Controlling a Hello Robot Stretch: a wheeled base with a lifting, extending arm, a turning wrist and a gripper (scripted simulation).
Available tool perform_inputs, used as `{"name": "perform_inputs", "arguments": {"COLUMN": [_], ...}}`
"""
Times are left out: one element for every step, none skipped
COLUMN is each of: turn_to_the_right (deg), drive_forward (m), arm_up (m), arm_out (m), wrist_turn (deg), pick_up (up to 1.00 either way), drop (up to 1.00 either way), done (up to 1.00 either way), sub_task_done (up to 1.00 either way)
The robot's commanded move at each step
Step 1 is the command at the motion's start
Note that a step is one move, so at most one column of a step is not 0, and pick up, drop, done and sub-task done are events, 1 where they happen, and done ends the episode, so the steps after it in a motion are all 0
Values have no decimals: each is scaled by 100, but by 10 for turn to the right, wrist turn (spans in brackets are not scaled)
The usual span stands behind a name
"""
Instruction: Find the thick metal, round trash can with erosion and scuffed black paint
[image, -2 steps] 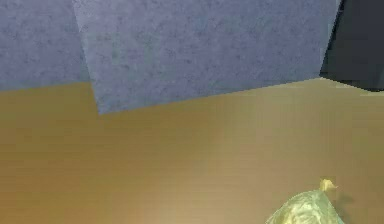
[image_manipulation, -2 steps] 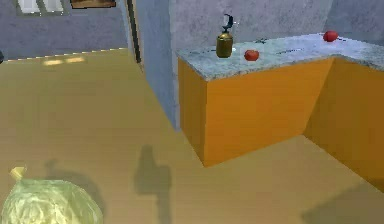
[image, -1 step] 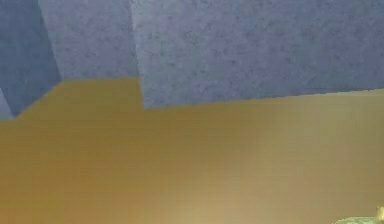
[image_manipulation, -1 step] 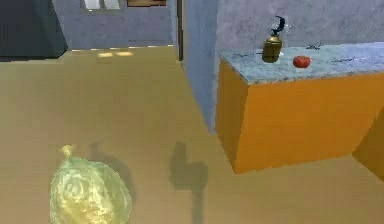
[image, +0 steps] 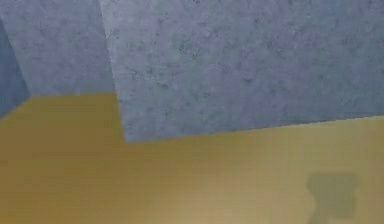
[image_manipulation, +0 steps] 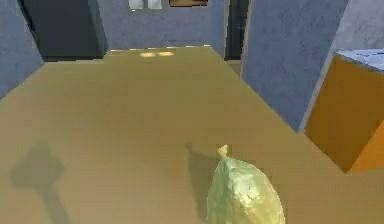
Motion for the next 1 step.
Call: {"name": "perform_inputs", "arguments": {"turn_to_the_right": [270], "drive_forward": [0], "arm_up": [0], "arm_out": [0], "wrist_turn": [0], "pick_up": [0], "drop": [0], "done": [0], "sub_task_done": [0]}}
